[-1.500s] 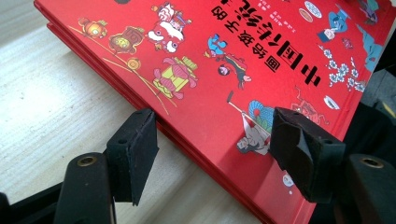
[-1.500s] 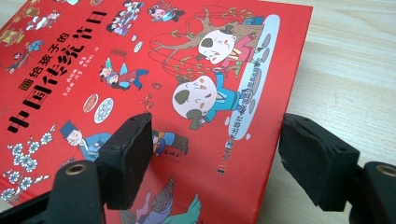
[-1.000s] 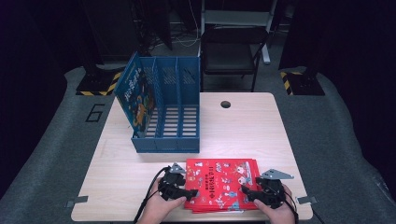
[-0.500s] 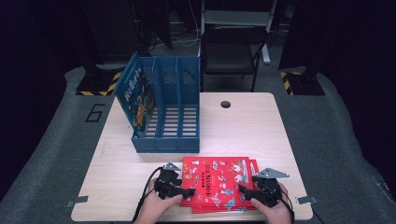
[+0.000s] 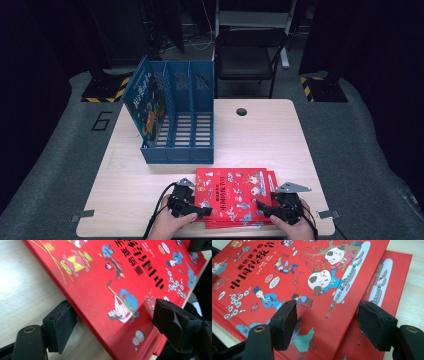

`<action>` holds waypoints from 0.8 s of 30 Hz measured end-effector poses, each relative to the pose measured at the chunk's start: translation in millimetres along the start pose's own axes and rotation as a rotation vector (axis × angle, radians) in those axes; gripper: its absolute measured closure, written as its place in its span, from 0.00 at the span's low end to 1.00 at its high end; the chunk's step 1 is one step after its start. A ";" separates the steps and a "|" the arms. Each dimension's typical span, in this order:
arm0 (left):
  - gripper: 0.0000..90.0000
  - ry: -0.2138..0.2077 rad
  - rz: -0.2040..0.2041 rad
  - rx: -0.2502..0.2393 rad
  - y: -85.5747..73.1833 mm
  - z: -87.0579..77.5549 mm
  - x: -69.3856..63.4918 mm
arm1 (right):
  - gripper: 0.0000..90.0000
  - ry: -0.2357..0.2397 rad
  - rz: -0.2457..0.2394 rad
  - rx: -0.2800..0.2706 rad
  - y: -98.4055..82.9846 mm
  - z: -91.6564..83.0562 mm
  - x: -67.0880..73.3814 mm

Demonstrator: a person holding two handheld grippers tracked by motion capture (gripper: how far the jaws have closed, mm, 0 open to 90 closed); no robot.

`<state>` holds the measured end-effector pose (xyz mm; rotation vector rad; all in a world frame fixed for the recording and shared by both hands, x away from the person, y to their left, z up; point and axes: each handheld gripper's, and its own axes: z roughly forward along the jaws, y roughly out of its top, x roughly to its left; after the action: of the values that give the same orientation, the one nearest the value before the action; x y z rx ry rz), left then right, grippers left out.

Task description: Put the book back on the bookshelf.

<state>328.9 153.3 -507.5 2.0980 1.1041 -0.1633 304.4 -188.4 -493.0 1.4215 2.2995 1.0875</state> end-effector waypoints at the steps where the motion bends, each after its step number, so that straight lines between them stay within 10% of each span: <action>1: 0.21 0.006 0.006 0.008 0.2 -0.5 -0.2 | 0.36 0.001 0.000 -0.003 -0.3 -0.2 -0.2; 24: 0.19 -0.008 -0.006 0.007 -1.3 2.3 -2.1 | 0.42 0.002 0.032 0.036 -1.0 -5.3 1.6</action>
<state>327.1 150.9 -508.9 2.0990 1.1065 -0.1790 300.1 -189.8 -489.6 1.4757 2.3169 1.0621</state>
